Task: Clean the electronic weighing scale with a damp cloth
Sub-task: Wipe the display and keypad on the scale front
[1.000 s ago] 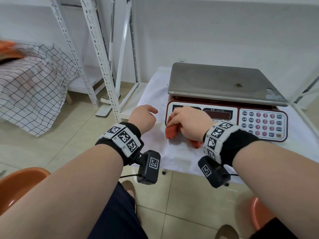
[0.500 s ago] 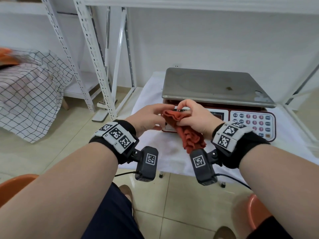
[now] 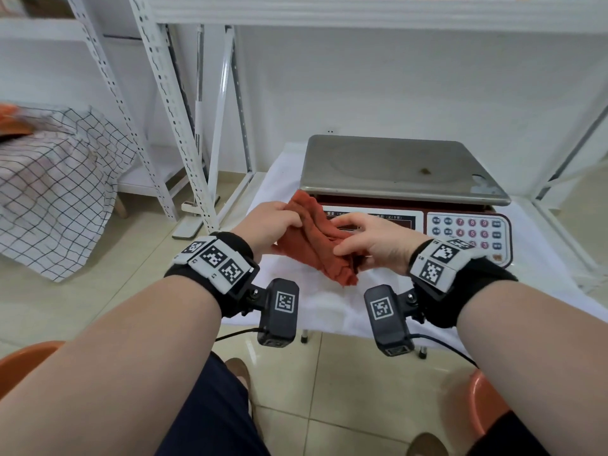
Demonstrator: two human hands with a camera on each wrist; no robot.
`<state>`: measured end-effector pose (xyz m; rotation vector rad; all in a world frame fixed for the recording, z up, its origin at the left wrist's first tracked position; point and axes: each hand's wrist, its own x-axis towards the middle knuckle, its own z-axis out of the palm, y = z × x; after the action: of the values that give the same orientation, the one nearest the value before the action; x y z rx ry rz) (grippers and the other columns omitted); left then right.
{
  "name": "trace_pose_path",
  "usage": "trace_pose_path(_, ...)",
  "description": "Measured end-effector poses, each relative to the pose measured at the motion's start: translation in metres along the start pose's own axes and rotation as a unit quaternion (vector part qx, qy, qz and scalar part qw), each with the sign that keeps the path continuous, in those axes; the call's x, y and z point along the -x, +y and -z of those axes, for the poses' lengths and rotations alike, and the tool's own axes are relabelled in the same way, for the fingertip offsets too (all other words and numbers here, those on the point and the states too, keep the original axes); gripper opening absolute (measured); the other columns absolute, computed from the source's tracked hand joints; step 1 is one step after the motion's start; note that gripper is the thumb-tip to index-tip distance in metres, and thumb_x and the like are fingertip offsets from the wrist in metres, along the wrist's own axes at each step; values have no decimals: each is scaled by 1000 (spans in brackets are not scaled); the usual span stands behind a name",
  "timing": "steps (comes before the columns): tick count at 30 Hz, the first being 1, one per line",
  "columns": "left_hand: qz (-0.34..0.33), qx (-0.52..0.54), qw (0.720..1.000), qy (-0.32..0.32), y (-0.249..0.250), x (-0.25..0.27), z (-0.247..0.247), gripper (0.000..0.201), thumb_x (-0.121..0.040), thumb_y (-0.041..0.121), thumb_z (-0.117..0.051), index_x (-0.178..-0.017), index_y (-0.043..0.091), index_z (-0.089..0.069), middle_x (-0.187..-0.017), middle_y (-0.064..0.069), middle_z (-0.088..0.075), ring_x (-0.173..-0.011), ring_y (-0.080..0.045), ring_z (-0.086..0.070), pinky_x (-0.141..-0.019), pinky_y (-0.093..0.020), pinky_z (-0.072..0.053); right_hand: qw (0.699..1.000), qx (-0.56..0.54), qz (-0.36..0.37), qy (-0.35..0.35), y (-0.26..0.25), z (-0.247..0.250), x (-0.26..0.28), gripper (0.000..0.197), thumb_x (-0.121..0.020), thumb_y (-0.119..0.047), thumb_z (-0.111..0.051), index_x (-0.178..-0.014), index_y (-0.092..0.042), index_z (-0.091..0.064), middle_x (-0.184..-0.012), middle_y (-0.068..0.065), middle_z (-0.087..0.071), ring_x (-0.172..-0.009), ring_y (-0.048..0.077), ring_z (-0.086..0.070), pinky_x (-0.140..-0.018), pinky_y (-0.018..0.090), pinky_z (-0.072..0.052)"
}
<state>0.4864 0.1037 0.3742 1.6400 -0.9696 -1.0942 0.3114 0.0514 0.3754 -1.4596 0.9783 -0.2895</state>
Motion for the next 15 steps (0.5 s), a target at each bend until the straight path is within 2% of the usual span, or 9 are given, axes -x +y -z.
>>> trace_pose_path(2, 17, 7, 1000, -24, 2, 2, 3, 25, -77, 1, -52, -96, 11, -65, -86, -8, -64, -87, -24, -62, -73, -37, -57, 999, 18, 27, 43, 0, -3, -4, 47, -81, 8, -55, -121, -17, -55, -96, 8, -63, -75, 17, -61, -58, 24, -51)
trace_pose_path(4, 34, -8, 995, -92, 6, 8, 7, 34, -64, 5, -55, -95, 12, -66, -87, -9, -65, -87, -24, -62, -78, -39, -56, 993, 64, 48, 82, -1, -6, -7, 44, -79, 5, -54, -115, -21, -59, -86, 3, -61, -67, 13, -57, -49, 18, -45)
trace_pose_path(7, 46, -46, 982, -178, 13, 15, 10, 38, -62, 7, -63, -98, 18, -62, -87, -4, -65, -77, -17, -64, -65, -29, -56, 980, 151, 74, 104, -6, -6, -11, 42, -78, 0, -54, -111, -25, -59, -80, 1, -59, -62, 13, -53, -49, 20, -40)
trace_pose_path(9, 53, -81, 978, -185, 14, 14, 10, 50, -71, 6, -73, -115, 23, -55, -102, -1, -63, -87, -16, -64, -71, -31, -55, 972, 191, 93, 103, -11, -8, -13, 43, -78, -1, -54, -114, -24, -57, -71, -3, -57, -61, 10, -52, -52, 19, -37)
trace_pose_path(11, 53, -129, 970, -201, 14, 12, 7, 49, -77, 10, -73, -121, 23, -55, -112, -6, -64, -98, -23, -65, -84, -38, -54, 970, 192, 113, 97, -15, -11, -13, 44, -78, -1, -54, -114, -25, -54, -77, -3, -63, -68, 10, -55, -59, 20, -41)
trace_pose_path(13, 35, -171, 965, -198, 13, 11, 1, 35, -76, 14, -76, -108, 21, -64, -105, -9, -69, -98, -26, -67, -87, -40, -55, 966, 194, 138, 104, -17, -14, -14, 42, -79, -2, -57, -114, -25, -51, -90, -1, -67, -80, 12, -59, -69, 21, -45)
trace_pose_path(15, -2, -200, 966, -163, 10, 11, -7, 22, -75, 20, -77, -95, 20, -68, -97, -7, -71, -89, -23, -68, -80, -34, -56, 956, 207, 163, 129, -17, -15, -16, 39, -81, -6, -60, -115, -21, -51, -94, -4, -65, -86, 11, -59, -73, 18, -44)
